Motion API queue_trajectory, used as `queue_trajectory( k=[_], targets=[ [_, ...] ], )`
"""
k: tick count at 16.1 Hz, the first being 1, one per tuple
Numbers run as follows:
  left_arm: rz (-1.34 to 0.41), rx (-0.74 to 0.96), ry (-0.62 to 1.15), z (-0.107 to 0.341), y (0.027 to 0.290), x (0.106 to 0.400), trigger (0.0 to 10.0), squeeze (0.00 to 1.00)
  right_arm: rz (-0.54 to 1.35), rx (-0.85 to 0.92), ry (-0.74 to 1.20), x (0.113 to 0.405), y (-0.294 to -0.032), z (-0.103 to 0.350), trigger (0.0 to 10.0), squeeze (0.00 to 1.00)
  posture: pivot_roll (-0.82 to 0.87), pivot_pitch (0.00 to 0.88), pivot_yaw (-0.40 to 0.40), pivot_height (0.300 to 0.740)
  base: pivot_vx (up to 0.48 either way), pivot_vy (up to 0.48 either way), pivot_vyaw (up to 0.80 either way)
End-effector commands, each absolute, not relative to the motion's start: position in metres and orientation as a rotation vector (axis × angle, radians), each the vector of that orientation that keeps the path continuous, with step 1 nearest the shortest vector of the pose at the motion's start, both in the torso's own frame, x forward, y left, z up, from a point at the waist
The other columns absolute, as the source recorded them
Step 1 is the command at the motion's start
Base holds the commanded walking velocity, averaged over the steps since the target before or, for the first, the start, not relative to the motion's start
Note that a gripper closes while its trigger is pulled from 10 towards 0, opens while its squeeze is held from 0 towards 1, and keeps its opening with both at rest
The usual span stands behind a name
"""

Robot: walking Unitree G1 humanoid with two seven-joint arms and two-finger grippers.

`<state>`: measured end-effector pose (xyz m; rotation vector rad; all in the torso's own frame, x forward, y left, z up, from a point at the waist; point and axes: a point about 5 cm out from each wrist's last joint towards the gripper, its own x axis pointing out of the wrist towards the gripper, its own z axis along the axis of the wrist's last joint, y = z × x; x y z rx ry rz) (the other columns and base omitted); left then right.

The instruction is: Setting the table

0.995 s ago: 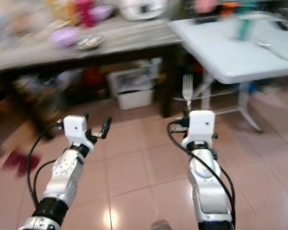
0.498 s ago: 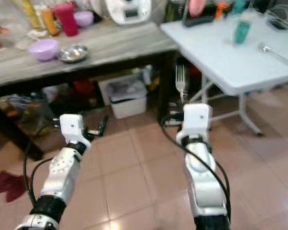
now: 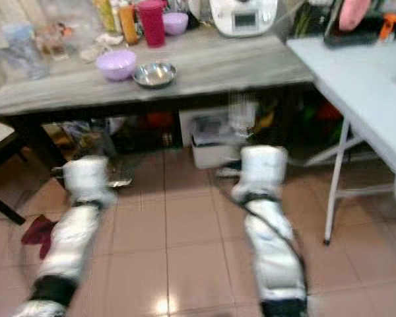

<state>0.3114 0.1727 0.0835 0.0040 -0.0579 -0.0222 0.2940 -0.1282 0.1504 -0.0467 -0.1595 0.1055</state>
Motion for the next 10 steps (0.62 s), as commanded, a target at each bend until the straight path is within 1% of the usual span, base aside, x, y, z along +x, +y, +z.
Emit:
queue_trajectory(
  k=[1, 4, 7, 9, 10],
  targets=[
    [-0.012, 0.025, -0.097, 0.092, 0.169, 0.311, 10.0, 0.0, 0.101, -0.049, -0.167, 0.296, -0.133, 0.151, 10.0, 0.0, -0.18, 0.065, 0.042, 0.74, 0.0, 0.0, 0.0],
    [0.097, 0.071, -0.081, 0.084, 0.194, 0.292, 10.0, 0.0, 0.177, -0.032, -0.161, 0.303, -0.115, 0.148, 10.0, 0.0, -0.09, 0.054, -0.002, 0.74, 0.0, 0.0, 0.0],
    [0.204, 0.087, -0.071, 0.079, 0.214, 0.267, 10.0, 0.0, 0.26, -0.012, -0.164, 0.312, -0.095, 0.149, 10.0, 0.0, -0.01, 0.045, -0.047, 0.74, 0.0, 0.0, 0.0],
    [0.248, 0.091, -0.066, 0.078, 0.22, 0.254, 10.0, 0.0, 0.312, -0.016, -0.176, 0.318, -0.086, 0.154, 10.0, 0.0, 0.02, 0.064, -0.068, 0.74, 0.0, 0.0, 0.0],
    [0.236, 0.099, -0.073, 0.08, 0.22, 0.251, 10.0, 0.0, 0.328, -0.04, -0.195, 0.321, -0.083, 0.157, 10.0, 0.0, 0.02, 0.071, -0.071, 0.74, 0.0, 0.0, 0.0]
  ],
)
